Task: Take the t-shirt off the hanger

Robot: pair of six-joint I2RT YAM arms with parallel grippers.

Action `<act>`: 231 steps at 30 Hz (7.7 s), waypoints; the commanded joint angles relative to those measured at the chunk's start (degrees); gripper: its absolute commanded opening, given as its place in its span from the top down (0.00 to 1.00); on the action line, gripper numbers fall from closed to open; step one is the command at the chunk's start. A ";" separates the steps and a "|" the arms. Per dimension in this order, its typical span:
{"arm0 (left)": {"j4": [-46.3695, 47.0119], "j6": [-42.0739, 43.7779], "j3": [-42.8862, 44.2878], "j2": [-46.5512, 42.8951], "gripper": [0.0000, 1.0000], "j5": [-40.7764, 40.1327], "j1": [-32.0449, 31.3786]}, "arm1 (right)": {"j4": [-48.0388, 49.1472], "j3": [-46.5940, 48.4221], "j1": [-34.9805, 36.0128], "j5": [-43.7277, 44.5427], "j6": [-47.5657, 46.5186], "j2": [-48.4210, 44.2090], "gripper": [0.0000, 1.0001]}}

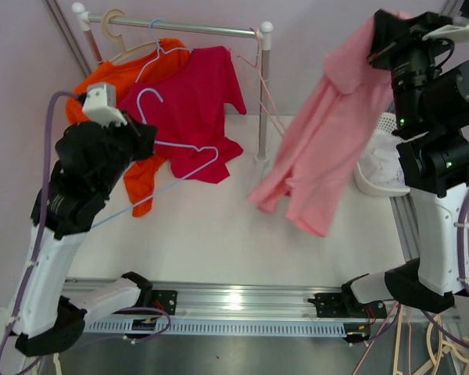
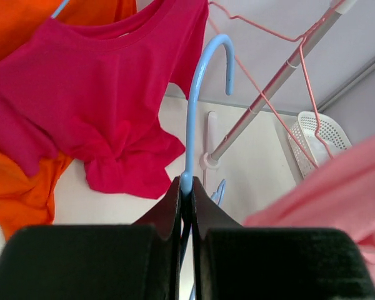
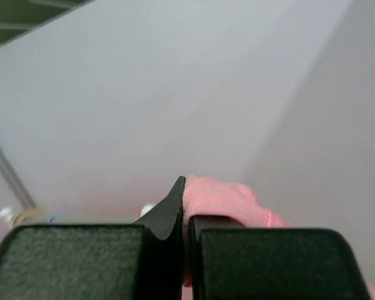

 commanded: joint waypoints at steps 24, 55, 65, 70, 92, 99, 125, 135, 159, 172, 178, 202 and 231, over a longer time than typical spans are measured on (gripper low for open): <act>24.90 2.66 17.44 31.71 0.99 4.85 9.77 | 10.26 -1.42 -36.00 1.55 16.67 25.31 1.00; 34.58 8.63 36.95 51.66 0.99 18.03 5.03 | 1.36 -19.95 -28.53 -1.96 11.22 4.14 0.00; 33.53 8.55 36.35 54.48 0.99 18.47 2.92 | -2.32 -18.47 -29.41 -6.71 10.52 4.30 0.01; 30.63 8.46 36.08 54.04 0.68 19.36 2.83 | -2.06 -19.79 -29.33 -8.55 11.57 3.95 0.01; 38.89 11.72 -0.32 16.94 0.01 36.12 22.76 | -2.41 -22.51 -24.75 -12.78 11.75 4.39 0.00; 43.81 10.74 3.82 25.90 0.01 43.52 27.35 | -1.62 -23.04 -21.07 -12.51 11.13 4.66 0.00; 39.77 7.93 31.77 53.33 0.26 49.06 30.87 | -0.83 -25.50 -19.39 -11.28 8.32 2.55 0.00; 37.04 8.38 32.03 52.54 0.82 47.83 30.52 | -0.13 -27.61 -18.87 -11.28 8.50 2.55 0.01; 21.40 1.17 24.23 35.15 0.99 0.14 14.97 | -4.70 -28.82 -10.97 -20.76 2.18 -3.32 0.01; 10.52 -4.89 14.52 18.62 0.99 -26.78 3.45 | -1.99 -41.39 24.09 -32.30 -8.46 -9.76 0.01; 3.20 -6.22 17.98 18.62 0.99 -30.39 -2.17 | 11.55 -51.77 34.29 -31.50 -6.71 -6.51 0.01; 12.18 -0.24 20.76 28.62 0.99 -24.51 2.30 | 22.99 -60.90 49.32 -22.71 -3.11 1.59 1.00; -17.01 2.57 4.45 -7.00 0.99 8.04 0.63 | 14.20 -54.68 40.11 0.84 2.43 6.77 1.00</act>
